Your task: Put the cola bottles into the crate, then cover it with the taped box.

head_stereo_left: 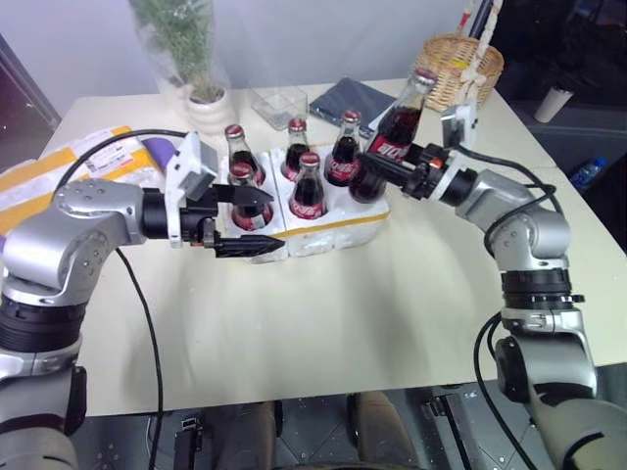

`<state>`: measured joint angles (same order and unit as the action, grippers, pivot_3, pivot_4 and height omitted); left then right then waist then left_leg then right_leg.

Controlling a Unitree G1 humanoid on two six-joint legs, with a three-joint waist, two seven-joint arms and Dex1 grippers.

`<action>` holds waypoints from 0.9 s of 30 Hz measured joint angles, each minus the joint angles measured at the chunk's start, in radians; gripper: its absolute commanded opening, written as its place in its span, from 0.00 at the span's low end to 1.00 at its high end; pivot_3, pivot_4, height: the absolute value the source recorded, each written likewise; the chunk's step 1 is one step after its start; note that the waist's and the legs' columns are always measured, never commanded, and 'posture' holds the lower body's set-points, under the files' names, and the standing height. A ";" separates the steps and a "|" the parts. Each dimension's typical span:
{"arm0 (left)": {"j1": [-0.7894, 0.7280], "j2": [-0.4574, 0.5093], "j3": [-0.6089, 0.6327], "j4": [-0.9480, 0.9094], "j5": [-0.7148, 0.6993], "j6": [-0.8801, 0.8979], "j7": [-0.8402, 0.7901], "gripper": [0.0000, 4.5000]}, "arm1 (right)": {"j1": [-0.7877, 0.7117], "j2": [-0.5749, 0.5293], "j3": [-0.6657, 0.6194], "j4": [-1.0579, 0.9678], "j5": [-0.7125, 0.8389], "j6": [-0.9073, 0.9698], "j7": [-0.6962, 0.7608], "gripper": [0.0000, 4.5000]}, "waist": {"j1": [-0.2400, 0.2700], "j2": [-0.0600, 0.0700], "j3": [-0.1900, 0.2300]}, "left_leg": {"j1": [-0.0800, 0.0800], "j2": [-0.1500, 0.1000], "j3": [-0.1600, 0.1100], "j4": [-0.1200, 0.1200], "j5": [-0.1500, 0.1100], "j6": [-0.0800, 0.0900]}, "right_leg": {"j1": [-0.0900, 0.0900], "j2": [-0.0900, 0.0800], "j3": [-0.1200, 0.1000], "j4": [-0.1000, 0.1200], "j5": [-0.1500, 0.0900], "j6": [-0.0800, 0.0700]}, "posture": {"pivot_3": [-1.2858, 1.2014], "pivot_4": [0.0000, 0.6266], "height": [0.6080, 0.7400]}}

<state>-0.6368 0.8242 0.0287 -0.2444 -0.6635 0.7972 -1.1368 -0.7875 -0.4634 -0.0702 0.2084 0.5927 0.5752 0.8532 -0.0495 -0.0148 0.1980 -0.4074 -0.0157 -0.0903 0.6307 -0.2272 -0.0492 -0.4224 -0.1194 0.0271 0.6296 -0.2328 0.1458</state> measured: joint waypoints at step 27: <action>0.118 0.041 0.065 -0.037 0.024 -0.029 0.101 1.00 | 0.033 -0.033 0.108 -0.027 -0.229 -0.018 0.036 1.00 | 0.012 -0.002 -0.001 | -0.001 0.000 0.000 0.001 0.000 0.000 | -0.001 0.000 0.000 0.000 0.000 -0.001 | 0.52 0.24 0.98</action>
<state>-0.5190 0.8652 0.0938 -0.2811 -0.6394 0.7687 -1.0358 -0.7544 -0.4965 0.0382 0.1809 0.3636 0.5570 0.8889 -0.0372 -0.0164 0.1973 -0.4088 -0.0156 -0.0906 0.6312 -0.2271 -0.0495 -0.4230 -0.1193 0.0272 0.6292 -0.2325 0.1452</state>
